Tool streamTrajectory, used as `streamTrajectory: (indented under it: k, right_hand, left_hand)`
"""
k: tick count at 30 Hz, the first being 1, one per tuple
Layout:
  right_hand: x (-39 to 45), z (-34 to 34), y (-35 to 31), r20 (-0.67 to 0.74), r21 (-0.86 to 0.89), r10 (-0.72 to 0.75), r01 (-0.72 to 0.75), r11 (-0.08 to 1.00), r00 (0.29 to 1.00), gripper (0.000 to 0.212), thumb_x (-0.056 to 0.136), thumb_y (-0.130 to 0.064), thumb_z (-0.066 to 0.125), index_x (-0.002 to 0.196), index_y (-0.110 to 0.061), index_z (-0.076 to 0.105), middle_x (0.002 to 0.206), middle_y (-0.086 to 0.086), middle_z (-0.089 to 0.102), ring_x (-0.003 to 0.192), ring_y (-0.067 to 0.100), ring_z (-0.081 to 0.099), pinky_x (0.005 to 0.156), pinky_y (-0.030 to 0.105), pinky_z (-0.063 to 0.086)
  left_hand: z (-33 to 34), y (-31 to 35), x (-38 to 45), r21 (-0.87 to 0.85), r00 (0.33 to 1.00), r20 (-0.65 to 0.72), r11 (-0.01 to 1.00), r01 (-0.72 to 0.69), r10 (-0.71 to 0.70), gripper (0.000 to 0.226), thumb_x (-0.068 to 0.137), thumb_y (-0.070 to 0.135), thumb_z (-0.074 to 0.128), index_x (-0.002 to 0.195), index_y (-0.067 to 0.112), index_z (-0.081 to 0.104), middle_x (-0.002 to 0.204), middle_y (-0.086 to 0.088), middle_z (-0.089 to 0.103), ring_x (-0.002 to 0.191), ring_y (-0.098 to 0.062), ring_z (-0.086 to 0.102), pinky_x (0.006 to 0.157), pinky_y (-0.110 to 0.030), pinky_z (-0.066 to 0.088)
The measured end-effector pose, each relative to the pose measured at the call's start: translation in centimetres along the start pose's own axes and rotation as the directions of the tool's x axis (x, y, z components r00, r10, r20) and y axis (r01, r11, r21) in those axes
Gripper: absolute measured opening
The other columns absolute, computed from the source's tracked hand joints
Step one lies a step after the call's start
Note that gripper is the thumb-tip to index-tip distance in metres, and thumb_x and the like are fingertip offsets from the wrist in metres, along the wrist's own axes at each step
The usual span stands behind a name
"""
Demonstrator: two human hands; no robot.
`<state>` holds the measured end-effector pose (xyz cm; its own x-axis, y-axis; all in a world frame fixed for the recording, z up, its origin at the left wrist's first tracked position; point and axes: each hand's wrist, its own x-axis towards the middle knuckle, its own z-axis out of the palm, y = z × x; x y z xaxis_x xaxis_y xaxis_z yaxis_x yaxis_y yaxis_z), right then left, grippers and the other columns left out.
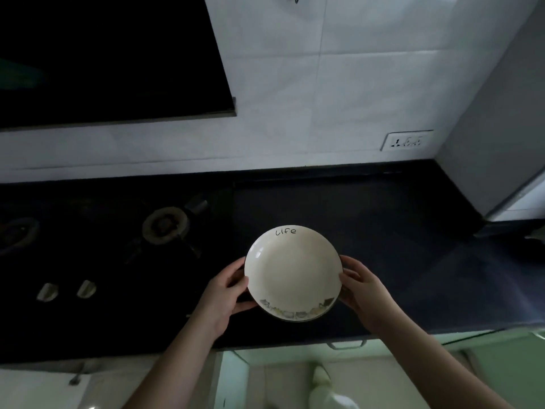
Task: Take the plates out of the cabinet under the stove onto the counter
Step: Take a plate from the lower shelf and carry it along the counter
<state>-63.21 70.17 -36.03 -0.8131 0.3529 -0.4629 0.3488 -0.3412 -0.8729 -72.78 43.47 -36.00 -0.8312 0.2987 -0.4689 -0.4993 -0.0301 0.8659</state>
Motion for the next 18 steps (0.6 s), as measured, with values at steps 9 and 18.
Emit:
streamTrajectory:
  k: [9, 18]
  right_hand:
    - [10.9, 1.1, -0.2, 0.031, -0.049, 0.126, -0.124, 0.991, 0.992, 0.033, 0.094, -0.004, 0.055, 0.122, -0.02, 0.059, 0.114, 0.006, 0.068, 0.096, 0.023, 0.071, 0.067, 0.029, 0.059]
    - [17.0, 1.5, 0.6, 0.002, -0.087, 0.215, -0.214, 0.973, 0.977, 0.034, 0.092, -0.001, 0.056, 0.12, -0.02, 0.06, 0.117, 0.006, 0.066, 0.102, 0.025, 0.068, 0.08, 0.04, 0.06]
  left_hand:
    - [1.1, -1.1, 8.4, 0.041, 0.971, -0.225, 0.994, 0.098, -0.086, 0.044, 0.098, 0.003, 0.054, 0.134, 0.028, 0.056, 0.128, -0.001, 0.06, 0.113, -0.021, 0.063, 0.071, -0.044, 0.062]
    - [1.2, -2.0, 13.6, 0.056, 0.933, -0.322, 0.981, 0.185, -0.158, 0.045, 0.096, 0.001, 0.056, 0.134, 0.026, 0.056, 0.13, -0.004, 0.057, 0.116, -0.023, 0.06, 0.07, -0.043, 0.062]
